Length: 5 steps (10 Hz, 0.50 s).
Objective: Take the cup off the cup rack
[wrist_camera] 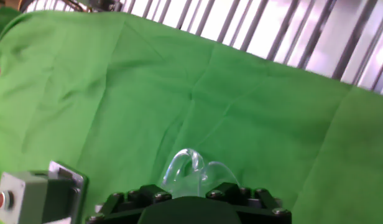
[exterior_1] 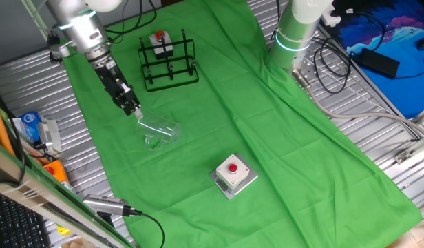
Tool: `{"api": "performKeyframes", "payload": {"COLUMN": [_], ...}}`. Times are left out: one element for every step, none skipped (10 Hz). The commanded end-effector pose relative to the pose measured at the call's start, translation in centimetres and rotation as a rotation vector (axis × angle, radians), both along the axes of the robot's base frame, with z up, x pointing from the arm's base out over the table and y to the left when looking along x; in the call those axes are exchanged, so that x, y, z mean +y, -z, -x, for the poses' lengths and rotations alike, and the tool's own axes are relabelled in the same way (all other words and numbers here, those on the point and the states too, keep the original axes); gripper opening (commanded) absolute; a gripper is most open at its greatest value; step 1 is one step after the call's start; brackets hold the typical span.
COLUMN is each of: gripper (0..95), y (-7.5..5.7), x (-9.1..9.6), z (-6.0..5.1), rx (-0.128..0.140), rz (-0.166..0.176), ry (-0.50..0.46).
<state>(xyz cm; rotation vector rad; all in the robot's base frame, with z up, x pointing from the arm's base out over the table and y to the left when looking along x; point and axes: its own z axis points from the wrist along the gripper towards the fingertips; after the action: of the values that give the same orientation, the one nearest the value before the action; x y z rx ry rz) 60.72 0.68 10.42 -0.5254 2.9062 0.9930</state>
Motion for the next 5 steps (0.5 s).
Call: {"api": "performKeyframes", "payload": {"gripper": [57.0,57.0,57.0,57.0,57.0], "y": [0.8,1.1,1.5,1.9,2.3], "x": [0.4,0.5,0.5,0.4,0.4], "z": [0.2,0.2,0.2,0.1,0.1], "rx": [-0.009,-0.006,-0.003,-0.007,-0.007], "rz": [-0.052,-0.080,-0.095,-0.092,-0.090], "ry": [0.047,0.077,0.097,0.103,0.116]}}
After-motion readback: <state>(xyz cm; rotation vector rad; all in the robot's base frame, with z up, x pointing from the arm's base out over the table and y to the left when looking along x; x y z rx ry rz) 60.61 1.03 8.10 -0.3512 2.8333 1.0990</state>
